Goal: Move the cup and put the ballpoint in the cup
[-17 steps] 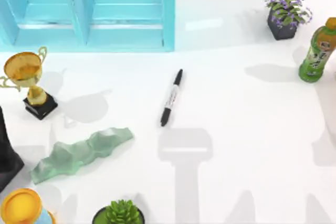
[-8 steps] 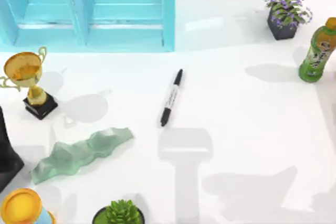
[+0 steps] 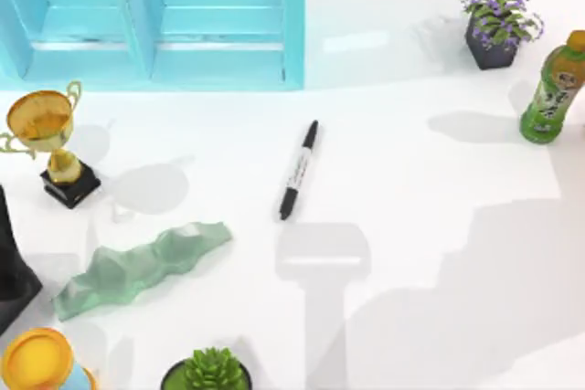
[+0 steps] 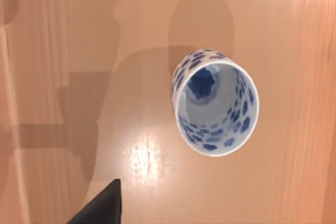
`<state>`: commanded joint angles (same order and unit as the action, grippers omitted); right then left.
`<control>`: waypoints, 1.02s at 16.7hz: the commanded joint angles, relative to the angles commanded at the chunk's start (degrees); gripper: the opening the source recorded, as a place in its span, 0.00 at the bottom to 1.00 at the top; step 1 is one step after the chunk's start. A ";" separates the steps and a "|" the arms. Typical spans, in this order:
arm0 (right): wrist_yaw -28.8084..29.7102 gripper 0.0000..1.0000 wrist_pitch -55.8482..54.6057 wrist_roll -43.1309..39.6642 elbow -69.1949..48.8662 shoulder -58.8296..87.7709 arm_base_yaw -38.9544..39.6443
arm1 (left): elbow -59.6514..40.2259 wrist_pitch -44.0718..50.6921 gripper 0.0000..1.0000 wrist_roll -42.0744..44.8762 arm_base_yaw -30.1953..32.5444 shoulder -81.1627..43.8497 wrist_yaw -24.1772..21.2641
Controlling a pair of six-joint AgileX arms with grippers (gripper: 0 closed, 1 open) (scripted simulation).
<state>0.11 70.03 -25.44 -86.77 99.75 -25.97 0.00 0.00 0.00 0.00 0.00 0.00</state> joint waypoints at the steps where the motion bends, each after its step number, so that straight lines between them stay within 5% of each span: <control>1: 0.00 1.00 2.01 -0.73 -2.42 2.88 -0.75 | 0.00 0.00 1.00 0.00 0.00 0.00 0.00; 10: 0.02 1.00 5.72 -2.09 -6.73 8.29 -1.97 | 0.00 0.00 1.00 0.00 0.00 0.00 0.00; 17: 0.02 1.00 -7.39 -1.94 3.92 10.85 -2.03 | 0.00 0.00 1.00 0.00 0.00 0.00 0.00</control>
<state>0.13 62.65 -27.39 -82.85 110.60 -28.00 0.00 0.00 0.00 0.00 0.00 0.00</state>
